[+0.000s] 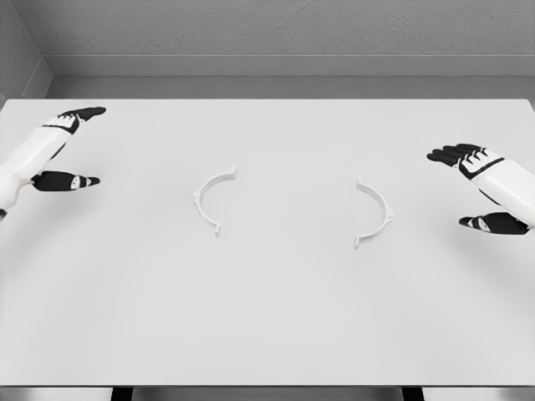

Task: Assemble PVC drainage pipe clamps

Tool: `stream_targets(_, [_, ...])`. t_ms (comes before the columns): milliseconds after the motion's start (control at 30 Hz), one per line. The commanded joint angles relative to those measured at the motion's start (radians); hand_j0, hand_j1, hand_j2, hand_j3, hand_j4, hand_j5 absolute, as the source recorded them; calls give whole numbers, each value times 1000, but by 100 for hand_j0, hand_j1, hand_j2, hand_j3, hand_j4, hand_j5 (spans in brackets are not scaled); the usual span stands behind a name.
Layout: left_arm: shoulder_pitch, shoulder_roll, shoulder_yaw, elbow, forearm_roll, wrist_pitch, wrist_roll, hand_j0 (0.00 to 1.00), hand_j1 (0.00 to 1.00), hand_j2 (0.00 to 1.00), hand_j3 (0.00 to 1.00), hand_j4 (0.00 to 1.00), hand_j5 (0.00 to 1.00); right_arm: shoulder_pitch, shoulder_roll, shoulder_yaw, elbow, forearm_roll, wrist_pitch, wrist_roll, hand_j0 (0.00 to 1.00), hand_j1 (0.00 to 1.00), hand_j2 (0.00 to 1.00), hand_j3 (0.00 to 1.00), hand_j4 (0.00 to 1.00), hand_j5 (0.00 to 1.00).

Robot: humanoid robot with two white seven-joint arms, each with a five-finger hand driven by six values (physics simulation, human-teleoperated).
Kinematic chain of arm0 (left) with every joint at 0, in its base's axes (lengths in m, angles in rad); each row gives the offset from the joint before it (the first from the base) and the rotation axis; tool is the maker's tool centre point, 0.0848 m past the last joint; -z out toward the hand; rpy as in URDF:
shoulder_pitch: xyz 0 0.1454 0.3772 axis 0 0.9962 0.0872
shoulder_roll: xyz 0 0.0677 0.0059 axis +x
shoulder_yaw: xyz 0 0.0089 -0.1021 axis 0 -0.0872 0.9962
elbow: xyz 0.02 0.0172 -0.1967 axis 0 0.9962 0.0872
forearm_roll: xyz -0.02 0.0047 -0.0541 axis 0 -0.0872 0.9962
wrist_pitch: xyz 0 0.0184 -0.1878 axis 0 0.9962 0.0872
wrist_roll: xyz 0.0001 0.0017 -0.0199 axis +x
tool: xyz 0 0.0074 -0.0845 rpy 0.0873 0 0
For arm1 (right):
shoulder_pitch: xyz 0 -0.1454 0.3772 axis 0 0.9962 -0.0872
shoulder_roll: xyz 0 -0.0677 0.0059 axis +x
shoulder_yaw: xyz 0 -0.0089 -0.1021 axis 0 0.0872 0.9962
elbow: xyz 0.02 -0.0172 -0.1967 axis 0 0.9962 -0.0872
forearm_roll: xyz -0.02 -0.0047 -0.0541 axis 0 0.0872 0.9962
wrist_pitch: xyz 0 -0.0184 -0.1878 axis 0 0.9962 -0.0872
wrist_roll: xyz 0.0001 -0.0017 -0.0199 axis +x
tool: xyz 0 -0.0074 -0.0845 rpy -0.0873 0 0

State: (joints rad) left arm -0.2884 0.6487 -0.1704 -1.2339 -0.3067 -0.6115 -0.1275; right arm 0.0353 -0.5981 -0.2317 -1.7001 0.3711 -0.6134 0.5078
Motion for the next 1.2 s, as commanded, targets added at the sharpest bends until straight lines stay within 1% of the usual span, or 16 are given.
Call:
stream_targets(0, [0,0,-8,-4,6,1,0,100,100,100,100,100,100,2,0,0,2,-6,3,0,100,100,100,100,100,100])
stream_targets(100, [-2,-1,2,-6,9,1,0,100,100,100,100,100,100,0,0,11,13,-6,3,1,100,100,100,100,100,100])
stream_targets(167, [-5,-7,6,-4,15,1,0,100,100,100,100,100,100,-54,40,72,28,68,3,0,100,100,100,100,100,100])
stream_targets(200, [-8,-9,6,-4,18,1,0,100,100,100,100,100,100,-71,72,77,26,107,3,-3,100,100,100,100,100,100])
stream_targets(233, [-11,-9,6,-2,18,1,0,100,100,100,100,100,100,-80,73,84,25,118,3,-5,100,100,100,100,100,100])
stream_targets(267, [-11,-12,5,-4,18,1,0,100,100,100,100,100,100,-115,73,124,26,131,3,-8,100,100,100,100,100,100])
stream_targets(300, [-12,-12,6,-4,18,1,0,100,100,100,100,100,100,-124,73,146,28,141,3,-9,100,100,100,100,100,100])
stream_targets(400, [-12,-6,5,-2,18,1,0,100,100,100,100,100,100,-155,90,192,76,178,3,-12,100,100,100,100,100,100])
stream_targets(467, [-8,-6,5,2,18,1,0,100,100,100,100,100,100,-156,118,195,79,215,3,-18,100,100,100,100,100,100])
stream_targets(533, [0,-9,0,-4,15,1,0,100,100,100,100,100,100,-167,119,209,80,243,3,-37,100,100,100,100,100,100])
stream_targets(667, [11,-32,-9,-16,9,1,0,100,100,100,100,100,100,-196,141,219,135,278,3,-37,100,100,100,100,100,100])
stream_targets(767, [-5,-73,-49,-12,3,1,0,100,100,100,100,100,100,-204,143,221,158,285,3,-37,100,100,100,100,100,100])
stream_targets(900, [-52,-118,-98,-2,-11,1,0,100,100,100,100,100,100,-215,159,219,180,316,3,-37,100,100,100,100,100,100])
stream_targets(967, [-64,-138,-101,-1,-12,1,0,100,100,100,100,100,100,-224,162,221,195,321,3,-37,100,100,100,100,100,100])
stream_targets(1033, [-95,-159,-144,7,-31,1,0,100,100,100,100,100,100,-225,162,230,203,322,3,-37,100,100,100,100,100,100])
stream_targets(1167, [-103,-173,-166,17,-37,1,0,100,100,100,100,100,100,-227,162,242,220,324,3,-37,100,100,100,100,100,100])
